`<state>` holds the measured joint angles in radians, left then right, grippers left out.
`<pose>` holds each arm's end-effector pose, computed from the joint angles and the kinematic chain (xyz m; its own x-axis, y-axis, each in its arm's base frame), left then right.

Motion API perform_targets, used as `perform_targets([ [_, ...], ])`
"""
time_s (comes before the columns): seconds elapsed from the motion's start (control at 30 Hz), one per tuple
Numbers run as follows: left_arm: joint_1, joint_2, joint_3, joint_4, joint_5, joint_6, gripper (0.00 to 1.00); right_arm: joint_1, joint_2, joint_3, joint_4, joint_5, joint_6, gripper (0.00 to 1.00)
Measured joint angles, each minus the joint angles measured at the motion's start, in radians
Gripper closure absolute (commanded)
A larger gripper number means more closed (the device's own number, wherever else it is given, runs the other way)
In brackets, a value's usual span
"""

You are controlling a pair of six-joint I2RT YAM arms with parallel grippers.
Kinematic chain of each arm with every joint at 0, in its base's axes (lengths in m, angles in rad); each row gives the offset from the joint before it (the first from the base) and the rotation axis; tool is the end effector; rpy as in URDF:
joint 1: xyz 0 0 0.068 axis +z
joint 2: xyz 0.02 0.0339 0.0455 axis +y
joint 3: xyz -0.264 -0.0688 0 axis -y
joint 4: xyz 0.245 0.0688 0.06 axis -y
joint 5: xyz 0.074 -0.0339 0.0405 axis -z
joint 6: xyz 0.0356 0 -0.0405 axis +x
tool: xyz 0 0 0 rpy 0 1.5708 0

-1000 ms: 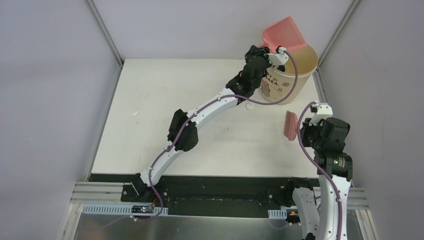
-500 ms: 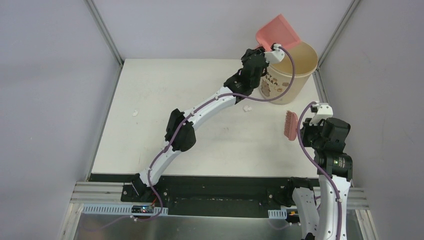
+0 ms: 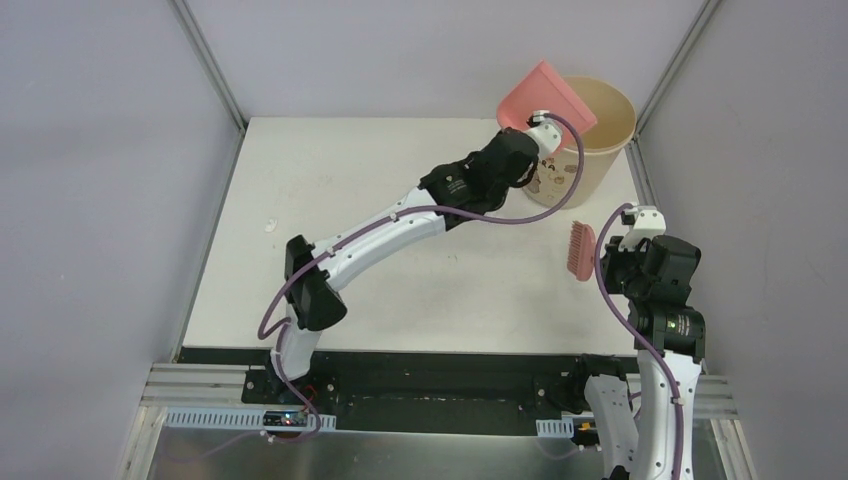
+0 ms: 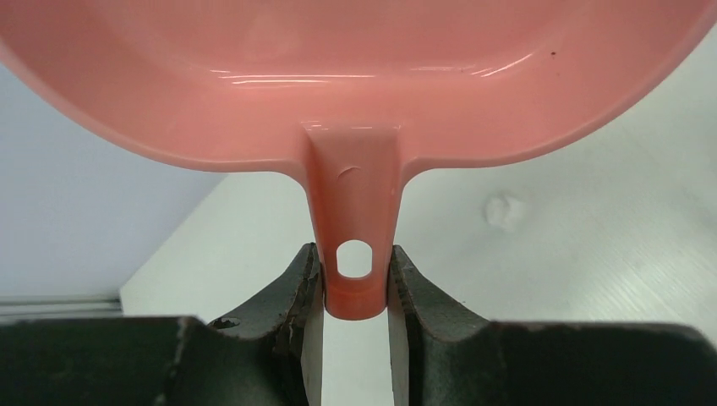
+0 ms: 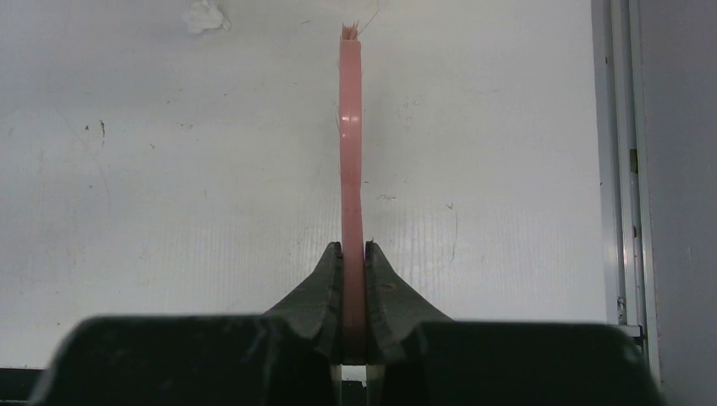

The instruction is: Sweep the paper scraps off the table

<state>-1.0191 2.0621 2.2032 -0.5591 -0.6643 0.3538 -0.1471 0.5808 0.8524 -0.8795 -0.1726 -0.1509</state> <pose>0.2660 -0.3904 0.3987 -0.0696 0.6335 -0.7706 0.4257 0.7175 0.5514 0.1085 -0.0099 0.3196 -0.5593 -0.0668 -0.8263 -0.0800 0.9964 -0.0264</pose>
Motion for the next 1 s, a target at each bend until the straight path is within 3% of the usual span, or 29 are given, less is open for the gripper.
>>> perform_targets([
  [0.13, -0.023, -0.104, -0.107, -0.168, 0.085, -0.155, 1.00, 0.000, -0.008, 0.000, 0.000, 0.000, 0.000, 1.00],
  [0.37, -0.018, -0.229, -0.420, -0.423, 0.309, -0.456, 1.00, -0.001, -0.010, 0.000, 0.003, 0.000, 0.000, 1.00],
  [0.67, -0.049, -0.247, -0.875, -0.389, 0.567, -0.660, 0.98, -0.010, -0.011, 0.000, 0.008, 0.000, 0.000, 1.00],
  [0.93, -0.049, -0.209, -0.951, -0.221, 0.668, -0.706, 0.61, -0.026, -0.022, -0.017, 0.014, -0.001, 0.000, 1.00],
  [1.0, -0.053, -0.210, -0.968, -0.172, 0.686, -0.708, 0.56, -0.031, -0.026, -0.017, 0.015, -0.001, 0.000, 1.00],
])
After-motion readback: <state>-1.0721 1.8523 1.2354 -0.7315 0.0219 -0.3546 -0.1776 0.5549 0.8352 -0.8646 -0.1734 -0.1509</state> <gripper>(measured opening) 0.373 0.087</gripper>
